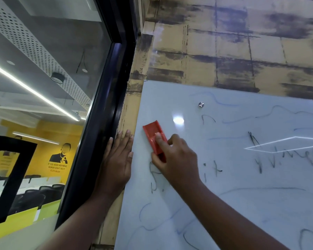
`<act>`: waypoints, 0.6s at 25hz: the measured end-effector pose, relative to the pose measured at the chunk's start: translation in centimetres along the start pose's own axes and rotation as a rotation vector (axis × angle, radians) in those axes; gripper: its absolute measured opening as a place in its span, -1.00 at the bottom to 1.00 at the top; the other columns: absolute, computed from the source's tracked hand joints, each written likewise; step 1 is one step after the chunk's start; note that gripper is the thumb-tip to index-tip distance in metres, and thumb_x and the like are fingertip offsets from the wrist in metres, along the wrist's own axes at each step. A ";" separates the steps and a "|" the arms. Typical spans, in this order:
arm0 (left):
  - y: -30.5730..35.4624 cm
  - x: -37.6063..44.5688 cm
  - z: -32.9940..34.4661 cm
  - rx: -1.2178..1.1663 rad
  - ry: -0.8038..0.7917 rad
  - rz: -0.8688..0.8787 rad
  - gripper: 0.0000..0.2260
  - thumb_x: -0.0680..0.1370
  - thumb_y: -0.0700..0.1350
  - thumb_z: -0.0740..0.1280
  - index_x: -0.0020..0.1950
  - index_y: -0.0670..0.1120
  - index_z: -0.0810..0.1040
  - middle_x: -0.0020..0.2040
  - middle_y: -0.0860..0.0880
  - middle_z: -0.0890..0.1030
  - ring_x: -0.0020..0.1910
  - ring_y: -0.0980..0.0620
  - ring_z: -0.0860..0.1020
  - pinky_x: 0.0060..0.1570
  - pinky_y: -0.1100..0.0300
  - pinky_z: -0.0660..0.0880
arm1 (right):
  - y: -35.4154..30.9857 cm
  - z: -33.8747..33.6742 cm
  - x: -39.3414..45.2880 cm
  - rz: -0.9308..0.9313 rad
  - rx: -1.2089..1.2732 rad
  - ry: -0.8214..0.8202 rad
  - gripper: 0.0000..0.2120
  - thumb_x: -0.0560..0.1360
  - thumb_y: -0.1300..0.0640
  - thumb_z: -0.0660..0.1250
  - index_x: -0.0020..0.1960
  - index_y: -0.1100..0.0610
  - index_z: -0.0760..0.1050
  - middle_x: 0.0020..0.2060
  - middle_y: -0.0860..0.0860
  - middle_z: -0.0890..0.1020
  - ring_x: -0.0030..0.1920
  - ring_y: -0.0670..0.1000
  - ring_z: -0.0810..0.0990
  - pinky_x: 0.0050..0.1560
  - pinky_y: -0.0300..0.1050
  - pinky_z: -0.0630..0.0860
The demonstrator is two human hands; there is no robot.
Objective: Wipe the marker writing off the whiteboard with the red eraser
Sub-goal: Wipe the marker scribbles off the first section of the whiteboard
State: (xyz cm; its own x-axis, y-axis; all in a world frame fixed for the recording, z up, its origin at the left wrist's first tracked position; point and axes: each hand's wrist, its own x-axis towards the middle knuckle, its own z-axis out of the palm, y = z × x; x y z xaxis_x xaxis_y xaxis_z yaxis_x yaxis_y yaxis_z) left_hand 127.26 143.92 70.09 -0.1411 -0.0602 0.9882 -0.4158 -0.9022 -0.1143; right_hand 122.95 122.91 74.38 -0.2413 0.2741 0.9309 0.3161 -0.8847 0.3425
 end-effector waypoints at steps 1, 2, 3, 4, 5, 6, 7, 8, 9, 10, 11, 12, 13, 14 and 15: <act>0.0 -0.1 0.1 0.010 0.001 0.003 -0.52 0.74 -0.15 0.13 0.69 -0.12 0.25 0.70 -0.02 0.25 0.71 0.01 0.11 0.70 -0.05 -0.02 | -0.1 0.0 -0.5 -0.047 0.008 -0.007 -0.47 0.41 -0.08 0.55 0.31 0.10 0.64 -0.21 0.04 0.55 -0.29 0.01 0.53 -0.37 -0.25 0.32; 0.0 -0.2 0.1 0.020 0.006 0.008 -0.52 0.74 -0.16 0.15 0.69 -0.12 0.25 0.69 -0.02 0.25 0.71 0.01 0.11 0.70 -0.03 -0.03 | 0.2 -0.2 -0.9 -0.086 0.019 -0.015 -0.47 0.41 -0.09 0.56 0.32 0.09 0.64 -0.20 0.04 0.56 -0.29 0.01 0.54 -0.39 -0.24 0.35; 0.1 -0.2 0.0 0.025 0.011 0.014 -0.52 0.74 -0.17 0.15 0.68 -0.13 0.25 0.69 -0.03 0.25 0.71 0.00 0.12 0.70 -0.03 -0.03 | 0.8 -0.4 -1.1 -0.124 0.026 -0.027 -0.47 0.41 -0.10 0.56 0.32 0.08 0.63 -0.19 0.04 0.56 -0.28 0.02 0.55 -0.41 -0.22 0.39; 0.1 -0.3 0.0 0.025 0.012 0.017 -0.52 0.73 -0.18 0.15 0.68 -0.14 0.26 0.69 -0.03 0.26 0.71 -0.01 0.13 0.70 -0.05 -0.01 | 1.6 -0.7 -1.2 -0.156 0.029 -0.040 -0.47 0.41 -0.10 0.56 0.33 0.06 0.63 -0.18 0.03 0.56 -0.27 0.04 0.56 -0.42 -0.19 0.43; 0.2 -0.3 -0.1 0.020 0.011 0.018 -0.52 0.73 -0.18 0.14 0.67 -0.15 0.27 0.69 -0.04 0.27 0.71 -0.01 0.14 0.70 -0.08 0.02 | 2.7 -0.9 -1.1 -0.172 0.023 -0.048 -0.47 0.41 -0.10 0.55 0.33 0.04 0.62 -0.17 0.03 0.56 -0.26 0.05 0.56 -0.44 -0.17 0.44; 0.2 -0.4 -0.1 0.016 0.010 0.016 -0.53 0.73 -0.19 0.14 0.67 -0.16 0.29 0.69 -0.04 0.27 0.71 -0.02 0.14 0.69 -0.12 0.04 | 3.9 -1.3 -1.0 -0.157 0.012 -0.047 -0.47 0.40 -0.09 0.55 0.33 0.03 0.62 -0.16 0.03 0.56 -0.25 0.07 0.57 -0.45 -0.15 0.45; 0.2 -0.5 -0.2 0.013 0.010 0.014 -0.53 0.73 -0.20 0.14 0.67 -0.17 0.30 0.68 -0.04 0.28 0.71 -0.02 0.15 0.68 -0.14 0.07 | 5.2 -1.8 -0.9 -0.107 -0.002 -0.036 -0.48 0.39 -0.08 0.56 0.32 0.01 0.62 -0.17 0.02 0.55 -0.26 0.08 0.57 -0.45 -0.15 0.44; 0.3 -0.7 -0.2 0.010 0.010 0.013 -0.53 0.73 -0.20 0.14 0.67 -0.17 0.30 0.68 -0.04 0.28 0.70 -0.02 0.15 0.68 -0.16 0.08 | 6.5 -2.5 -0.8 -0.030 -0.013 -0.021 -0.48 0.39 -0.07 0.57 0.32 0.00 0.62 -0.19 0.02 0.54 -0.26 0.08 0.56 -0.44 -0.16 0.43; 0.4 -1.0 -0.2 0.007 0.008 0.013 -0.53 0.73 -0.21 0.14 0.67 -0.18 0.30 0.69 -0.04 0.28 0.70 -0.02 0.16 0.68 -0.17 0.09 | 7.6 -3.1 -0.9 0.059 -0.013 -0.012 -0.47 0.39 -0.06 0.57 0.33 -0.01 0.61 -0.20 0.01 0.53 -0.28 0.07 0.54 -0.42 -0.18 0.41; 0.4 -1.5 -0.3 0.007 0.006 0.013 -0.53 0.73 -0.22 0.13 0.67 -0.18 0.30 0.69 -0.04 0.28 0.70 -0.01 0.16 0.68 -0.17 0.09 | 8.4 -3.8 -1.1 0.145 -0.005 -0.016 -0.48 0.41 -0.07 0.56 0.34 -0.01 0.60 -0.21 -0.01 0.51 -0.29 0.04 0.51 -0.40 -0.18 0.40; 0.5 -2.0 -0.4 0.005 0.005 0.013 -0.53 0.73 -0.22 0.13 0.67 -0.19 0.29 0.69 -0.05 0.27 0.70 -0.02 0.16 0.67 -0.18 0.09 | 8.8 -4.3 -1.5 0.212 0.001 -0.027 -0.48 0.43 -0.09 0.55 0.36 -0.01 0.59 -0.21 -0.03 0.49 -0.29 0.02 0.48 -0.37 -0.19 0.39; 0.5 -2.5 -0.4 0.003 0.003 0.012 -0.54 0.73 -0.23 0.13 0.66 -0.19 0.29 0.69 -0.06 0.27 0.70 -0.02 0.16 0.67 -0.18 0.09 | 8.9 -4.6 -2.1 0.253 0.003 -0.038 -0.48 0.45 -0.10 0.54 0.37 0.00 0.58 -0.21 -0.04 0.49 -0.28 0.00 0.47 -0.35 -0.19 0.39; 0.6 -2.8 -0.4 0.003 0.003 0.011 -0.54 0.73 -0.23 0.13 0.66 -0.20 0.29 0.69 -0.07 0.26 0.70 -0.03 0.16 0.67 -0.19 0.09 | 8.7 -4.7 -2.7 0.263 0.010 -0.049 -0.48 0.46 -0.10 0.53 0.37 0.01 0.57 -0.19 -0.04 0.49 -0.26 -0.01 0.48 -0.33 -0.18 0.41; 0.6 -3.1 -0.5 0.004 0.002 0.009 -0.54 0.73 -0.23 0.13 0.66 -0.20 0.29 0.69 -0.07 0.26 0.70 -0.04 0.16 0.67 -0.19 0.09 | 8.2 -4.7 -3.2 0.256 0.021 -0.061 -0.47 0.46 -0.09 0.53 0.38 0.01 0.56 -0.18 -0.04 0.50 -0.25 -0.01 0.49 -0.32 -0.17 0.44; 0.7 -3.2 -0.4 0.004 0.000 0.008 -0.54 0.73 -0.23 0.13 0.66 -0.20 0.29 0.69 -0.07 0.25 0.71 -0.04 0.16 0.67 -0.20 0.09 | 7.6 -4.7 -3.5 0.242 0.030 -0.070 -0.46 0.46 -0.08 0.53 0.39 0.00 0.55 -0.17 -0.03 0.51 -0.23 0.00 0.50 -0.31 -0.15 0.47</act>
State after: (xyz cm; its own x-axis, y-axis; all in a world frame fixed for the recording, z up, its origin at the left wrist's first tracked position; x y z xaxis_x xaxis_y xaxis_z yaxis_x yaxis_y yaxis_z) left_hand 127.03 143.69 66.81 -0.1443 -0.0673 0.9872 -0.4114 -0.9033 -0.1217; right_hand 121.89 113.46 73.07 -0.0915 0.0816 0.9925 0.3848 -0.9163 0.1108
